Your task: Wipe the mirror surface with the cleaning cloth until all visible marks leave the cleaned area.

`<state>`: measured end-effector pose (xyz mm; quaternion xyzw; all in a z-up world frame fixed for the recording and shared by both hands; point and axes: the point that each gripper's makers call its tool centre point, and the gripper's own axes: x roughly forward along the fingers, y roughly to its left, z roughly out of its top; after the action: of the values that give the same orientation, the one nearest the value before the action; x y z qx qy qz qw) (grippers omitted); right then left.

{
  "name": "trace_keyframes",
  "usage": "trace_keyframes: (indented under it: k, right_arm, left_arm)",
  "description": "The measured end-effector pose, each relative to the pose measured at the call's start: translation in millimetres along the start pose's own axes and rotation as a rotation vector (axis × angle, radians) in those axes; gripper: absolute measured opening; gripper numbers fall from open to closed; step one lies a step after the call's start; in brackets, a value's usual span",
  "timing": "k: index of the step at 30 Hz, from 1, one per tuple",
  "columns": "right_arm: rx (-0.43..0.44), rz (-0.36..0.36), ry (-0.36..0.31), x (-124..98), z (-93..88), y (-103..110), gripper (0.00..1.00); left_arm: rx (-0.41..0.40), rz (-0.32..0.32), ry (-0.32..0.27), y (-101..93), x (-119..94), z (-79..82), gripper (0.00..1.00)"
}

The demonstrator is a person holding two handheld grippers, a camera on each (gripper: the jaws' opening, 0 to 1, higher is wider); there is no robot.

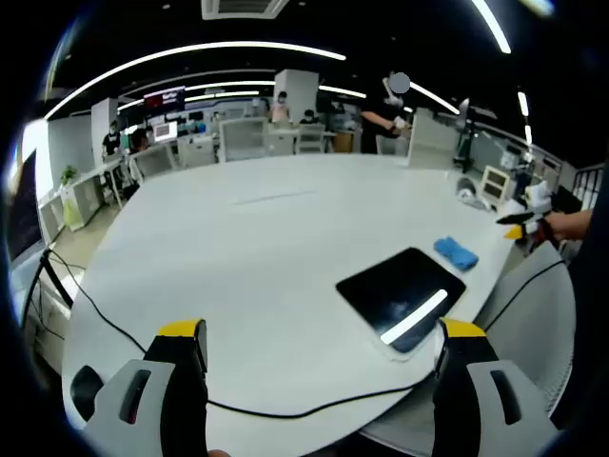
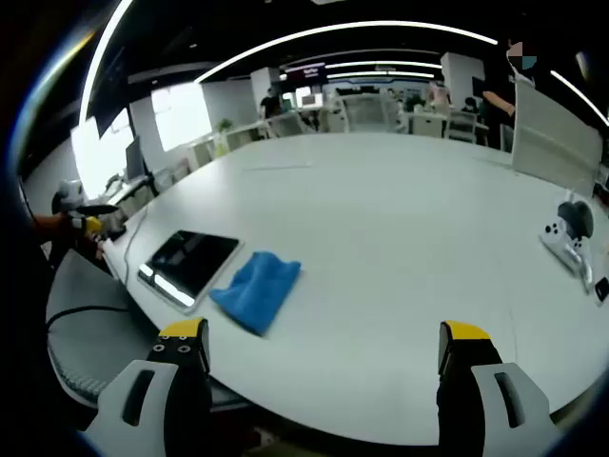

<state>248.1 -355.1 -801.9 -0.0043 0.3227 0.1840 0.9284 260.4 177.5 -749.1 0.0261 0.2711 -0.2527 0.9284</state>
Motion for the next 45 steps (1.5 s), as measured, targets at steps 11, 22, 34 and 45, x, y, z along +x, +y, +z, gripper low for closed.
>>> trace_keyframes:
  k: [11, 22, 34, 45]
  right_arm:
    - [-0.006, 0.006, -0.005, 4, 2.7, 5, 1.00]
    - [0.012, -0.005, -0.014, 6, 1.7, 3, 1.00]
    - [0.022, -0.004, -0.020, 3, -1.5, 7, 1.00]
    - [0.004, 0.007, -0.022, 1, 1.0, 4, 1.00]
  left_arm:
    - [0.003, -0.011, -0.030, -3.7, 6, 10.2, 1.00]
    - [0.013, -0.020, -0.018, -2.1, 10, 8.5, 1.00]
    - [0.024, -0.022, -0.029, -3.8, 9, 11.8, 1.00]
    - [0.008, 0.000, -0.031, -10.3, -2, 1.6, 1.00]
